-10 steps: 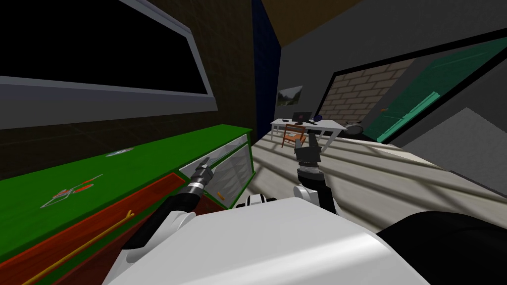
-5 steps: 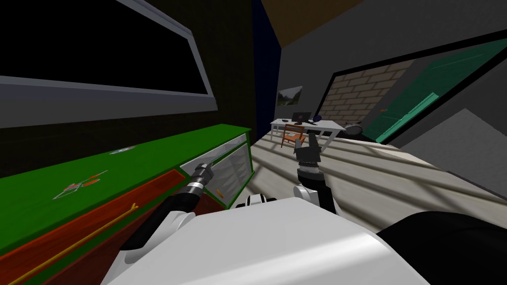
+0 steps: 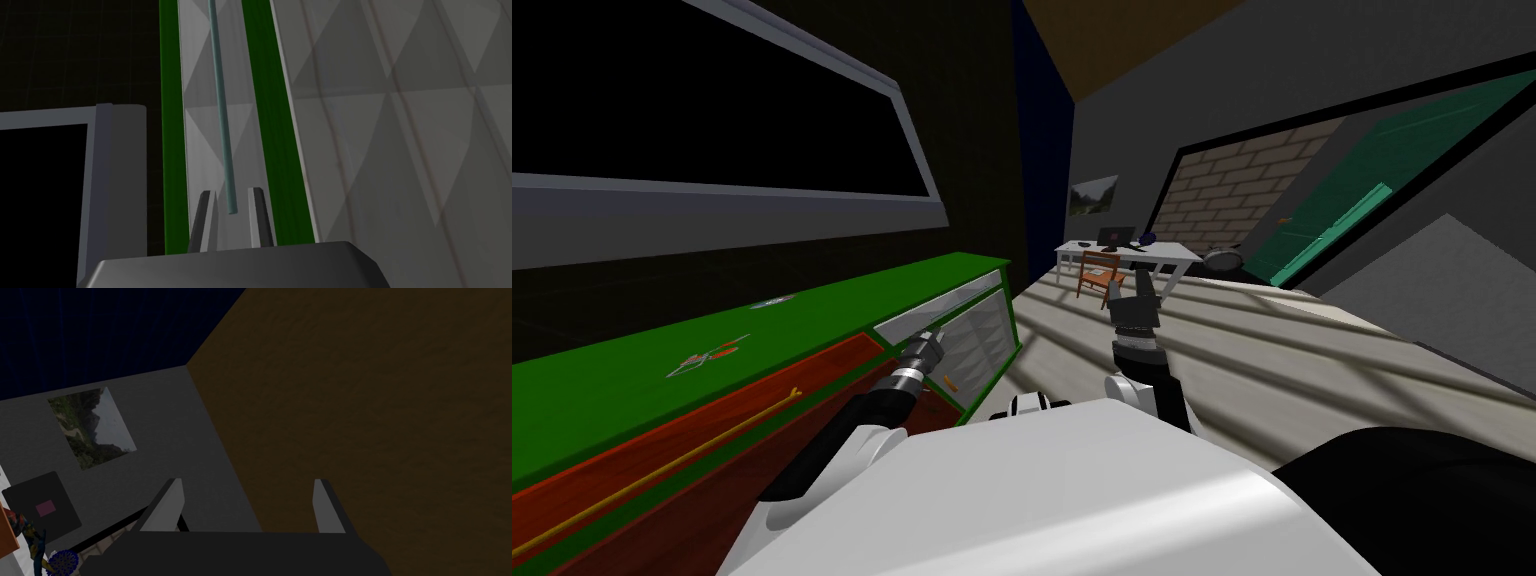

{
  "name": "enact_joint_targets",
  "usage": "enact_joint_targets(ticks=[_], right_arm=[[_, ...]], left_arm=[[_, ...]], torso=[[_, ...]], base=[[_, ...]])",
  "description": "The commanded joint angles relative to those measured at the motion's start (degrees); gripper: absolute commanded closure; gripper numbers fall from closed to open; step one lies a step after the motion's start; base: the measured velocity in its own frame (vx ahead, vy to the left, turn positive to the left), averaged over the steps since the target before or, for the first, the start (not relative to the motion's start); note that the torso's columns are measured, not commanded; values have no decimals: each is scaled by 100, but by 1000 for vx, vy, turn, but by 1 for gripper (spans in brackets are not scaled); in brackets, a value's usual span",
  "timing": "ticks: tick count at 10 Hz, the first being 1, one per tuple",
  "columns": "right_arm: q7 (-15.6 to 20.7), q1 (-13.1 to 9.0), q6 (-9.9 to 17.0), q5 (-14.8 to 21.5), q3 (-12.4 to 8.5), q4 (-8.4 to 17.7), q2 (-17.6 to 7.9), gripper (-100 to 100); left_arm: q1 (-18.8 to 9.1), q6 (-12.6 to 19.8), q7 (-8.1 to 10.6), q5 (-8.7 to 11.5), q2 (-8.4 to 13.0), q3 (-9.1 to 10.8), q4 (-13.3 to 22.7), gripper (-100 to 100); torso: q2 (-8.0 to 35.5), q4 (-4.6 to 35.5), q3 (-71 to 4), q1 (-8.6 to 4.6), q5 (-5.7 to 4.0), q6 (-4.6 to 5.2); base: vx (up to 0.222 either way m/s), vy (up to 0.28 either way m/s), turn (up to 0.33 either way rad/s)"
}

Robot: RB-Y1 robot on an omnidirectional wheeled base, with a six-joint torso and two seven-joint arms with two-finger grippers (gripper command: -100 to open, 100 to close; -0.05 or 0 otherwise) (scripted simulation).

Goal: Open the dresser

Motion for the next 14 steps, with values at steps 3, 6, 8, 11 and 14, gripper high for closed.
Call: enact_joint_targets(ticks=[3,6,8,11,14], right_arm=[[0,1,0,0,0,0,0,0],[0,1,0,0,0,0,0,0],[0,1,0,0,-1,0,-1,0],[0,1,0,0,-1,0,-1,0],[0,0,0,0,0,0,0,0]], left_arm=[[-32,-50,-7,-27,-22,-15,572,-100],[-118,-126,-7,-50,-38,-7,847,-100],[-196,-186,-3,-60,-42,15,854,-100],[-111,-88,5,-7,-1,43,465,-100],[-97,-73,6,1,5,47,171,-100]], torso=[[24,7,15,-35,-11,0],[26,8,16,-33,-11,0],[26,8,16,-33,-11,0],[11,6,5,-18,-8,1],[34,10,21,-54,-17,1]], base=[[14,18,-2],[30,34,-4],[55,65,-11],[94,111,-12],[17,23,-2]])
